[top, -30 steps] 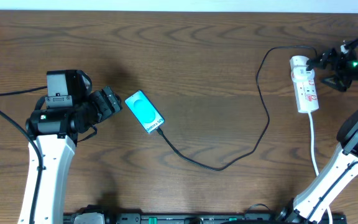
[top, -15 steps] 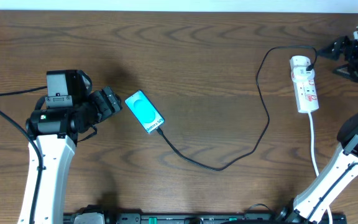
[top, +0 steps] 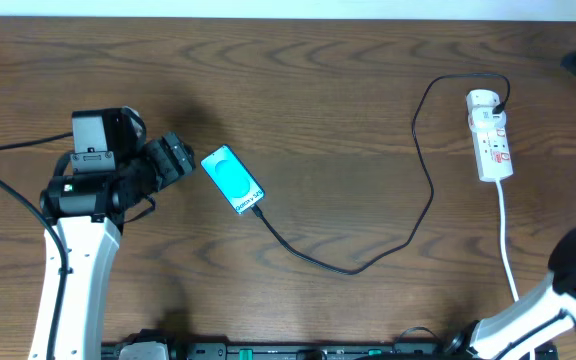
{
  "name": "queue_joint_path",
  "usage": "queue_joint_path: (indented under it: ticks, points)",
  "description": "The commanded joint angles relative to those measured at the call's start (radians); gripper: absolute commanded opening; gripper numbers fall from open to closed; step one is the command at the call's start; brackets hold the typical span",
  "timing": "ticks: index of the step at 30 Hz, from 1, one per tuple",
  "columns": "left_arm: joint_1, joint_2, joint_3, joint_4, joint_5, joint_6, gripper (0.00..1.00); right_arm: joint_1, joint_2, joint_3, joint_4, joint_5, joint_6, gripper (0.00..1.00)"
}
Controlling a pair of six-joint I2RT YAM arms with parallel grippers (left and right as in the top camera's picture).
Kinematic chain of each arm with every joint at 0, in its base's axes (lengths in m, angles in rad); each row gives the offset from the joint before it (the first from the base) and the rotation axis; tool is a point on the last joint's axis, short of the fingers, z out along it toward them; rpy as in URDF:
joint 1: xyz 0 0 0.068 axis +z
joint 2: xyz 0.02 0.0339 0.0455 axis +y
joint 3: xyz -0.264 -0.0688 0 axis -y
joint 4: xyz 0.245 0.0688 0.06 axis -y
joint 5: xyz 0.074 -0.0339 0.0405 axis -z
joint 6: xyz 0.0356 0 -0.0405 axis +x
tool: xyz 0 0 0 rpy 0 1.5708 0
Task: Plug charger to phone and switch on socket
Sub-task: 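Lift the right gripper up and away from the power strip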
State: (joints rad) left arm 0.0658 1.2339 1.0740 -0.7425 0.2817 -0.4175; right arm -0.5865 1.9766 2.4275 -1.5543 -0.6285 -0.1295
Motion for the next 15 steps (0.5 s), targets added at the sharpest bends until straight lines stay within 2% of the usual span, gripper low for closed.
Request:
queue_joint_path:
  ticks: [1, 7, 15]
  points:
    - [0.004, -0.026, 0.032, 0.018, -0.013, 0.016, 0.90, 0.012, -0.081, 0.016, -0.022, -0.004, -0.018, 0.99]
    - [0.004, -0.042, 0.032, 0.034, -0.013, 0.016, 0.90, 0.011, -0.157, 0.016, -0.061, 0.024, -0.018, 0.99]
    - [0.004, -0.041, 0.032, 0.037, -0.014, 0.016, 0.90, 0.011, -0.163, 0.016, -0.084, 0.047, -0.018, 0.99]
